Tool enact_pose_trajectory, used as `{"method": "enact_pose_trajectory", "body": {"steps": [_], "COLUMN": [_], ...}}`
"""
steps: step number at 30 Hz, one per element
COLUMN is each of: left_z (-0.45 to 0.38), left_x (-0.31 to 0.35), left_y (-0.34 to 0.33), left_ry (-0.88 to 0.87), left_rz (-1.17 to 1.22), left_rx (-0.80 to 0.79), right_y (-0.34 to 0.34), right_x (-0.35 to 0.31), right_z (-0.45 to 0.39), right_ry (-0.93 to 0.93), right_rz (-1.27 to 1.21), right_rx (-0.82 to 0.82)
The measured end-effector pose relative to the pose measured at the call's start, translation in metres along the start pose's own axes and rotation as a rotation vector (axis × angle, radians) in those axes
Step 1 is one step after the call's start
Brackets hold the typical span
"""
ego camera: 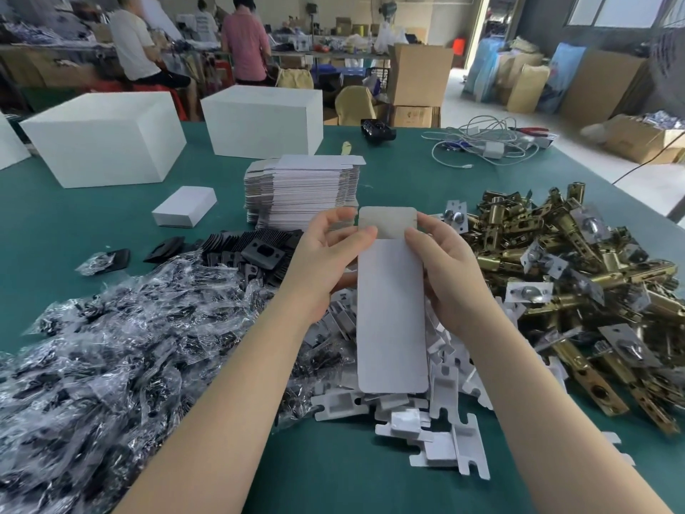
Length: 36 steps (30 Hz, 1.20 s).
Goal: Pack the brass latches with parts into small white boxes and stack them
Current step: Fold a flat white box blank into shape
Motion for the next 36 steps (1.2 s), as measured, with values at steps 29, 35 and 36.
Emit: {"method": "enact_pose_trajectory", "body": {"steps": [29, 35, 36], "left_z": [0.01, 0.01, 0.01], "left_x": [0.024, 0.019, 0.019], "left_y": [-0.011, -0.012, -0.012], "left_ry": [-0.038, 0.05, 0.056], "left_rz": [-0.237, -0.191, -0.189], "left_rx": [-0.143, -0.158, -0.166], "right_y": [0.004, 0.004, 0.004], "right_x": [-0.037, -0.036, -0.035], "right_z": [0.01, 0.012, 0.011], "right_ry": [0.287, 0.231, 0.22], "right_rz": [0.255, 0.225, 0.215], "right_rx": [-0.034, -0.045, -0.043]}}
Point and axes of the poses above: each hand's wrist, its own z-axis away from the middle knuckle, its own y-axis out of the back of the hand, x = y × z, the point moved 9 cm from there along -z, towards the middle knuckle, and after that the axes turned 2 degrees about -y, right-handed, at the moved point
